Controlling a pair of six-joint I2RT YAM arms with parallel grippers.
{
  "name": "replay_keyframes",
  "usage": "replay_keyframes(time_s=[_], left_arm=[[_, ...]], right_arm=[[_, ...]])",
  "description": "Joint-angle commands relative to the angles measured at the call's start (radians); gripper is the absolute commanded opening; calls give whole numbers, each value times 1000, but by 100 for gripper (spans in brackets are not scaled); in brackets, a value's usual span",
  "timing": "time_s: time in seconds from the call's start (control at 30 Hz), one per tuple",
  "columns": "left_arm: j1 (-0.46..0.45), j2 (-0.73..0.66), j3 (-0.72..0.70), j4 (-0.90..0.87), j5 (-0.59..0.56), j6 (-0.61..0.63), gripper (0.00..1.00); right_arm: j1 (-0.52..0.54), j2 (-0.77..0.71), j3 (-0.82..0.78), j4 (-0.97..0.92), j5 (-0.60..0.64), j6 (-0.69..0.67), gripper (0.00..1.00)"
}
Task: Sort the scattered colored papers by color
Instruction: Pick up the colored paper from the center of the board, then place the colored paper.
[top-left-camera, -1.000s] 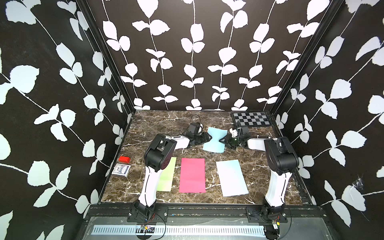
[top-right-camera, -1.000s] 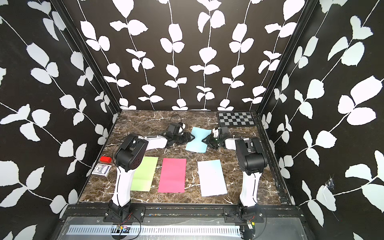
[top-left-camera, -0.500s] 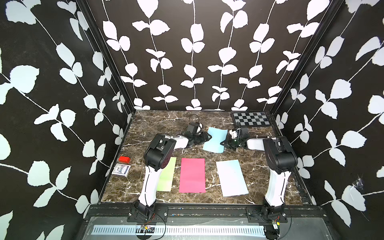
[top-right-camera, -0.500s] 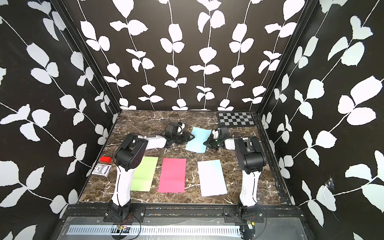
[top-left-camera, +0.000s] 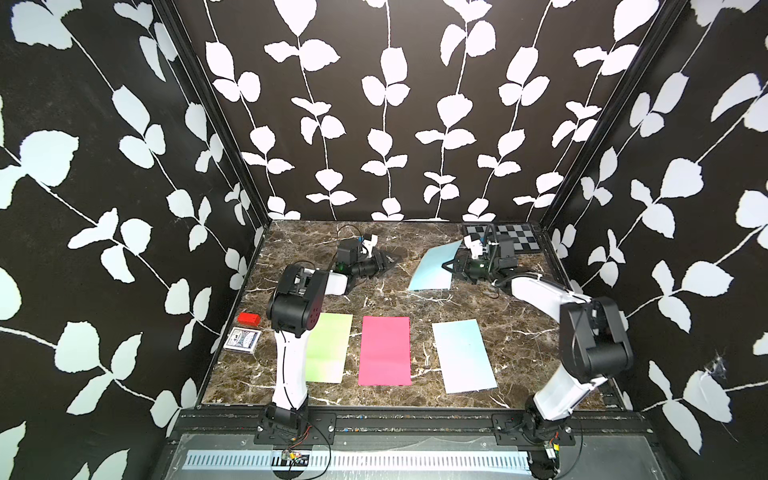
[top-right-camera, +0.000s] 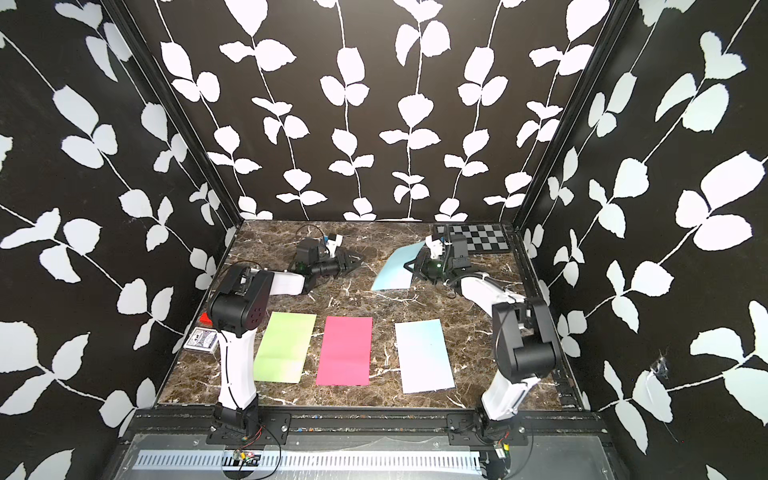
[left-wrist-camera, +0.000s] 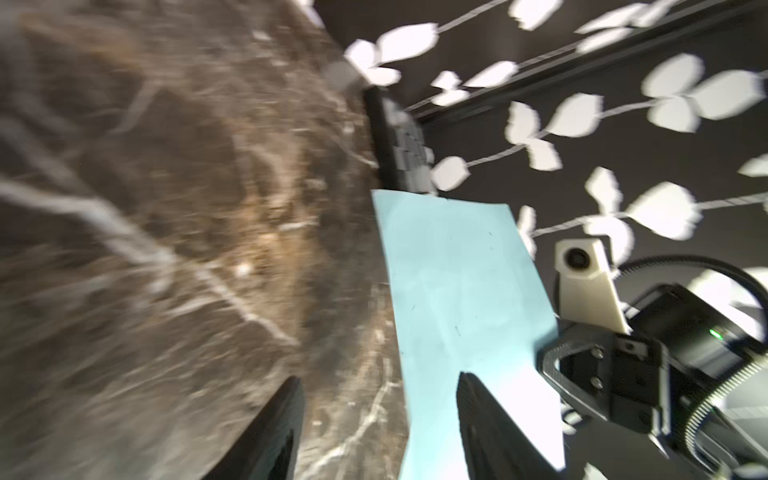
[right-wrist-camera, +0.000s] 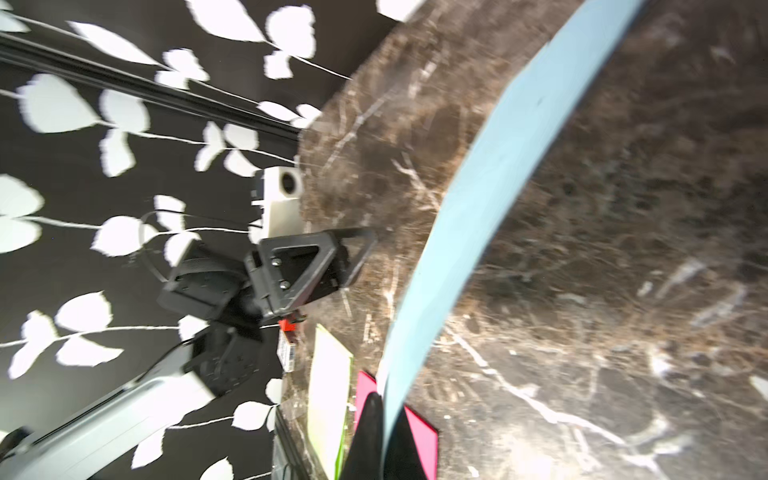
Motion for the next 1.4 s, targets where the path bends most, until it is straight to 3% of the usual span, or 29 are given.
replay_keyframes(time_s=[0.0, 0.2, 0.47, 1.1, 1.37], left_arm=[[-7, -42, -13, 210, 140, -93, 61], [-9, -35, -22, 295, 154, -155, 62], [-23, -38, -29, 314, 171, -182, 63], [-39, -35, -19, 175, 172, -86, 65], [-46, -33, -10, 304, 182, -198, 65]], right_arm=[[13, -54, -43, 0, -42, 23, 0], [30, -126, -51, -8, -42, 24, 0], [55, -112, -14, -10, -42, 25, 0], [114, -96, 63, -20, -33, 33, 0], [124, -77, 66, -28, -26, 18, 0]])
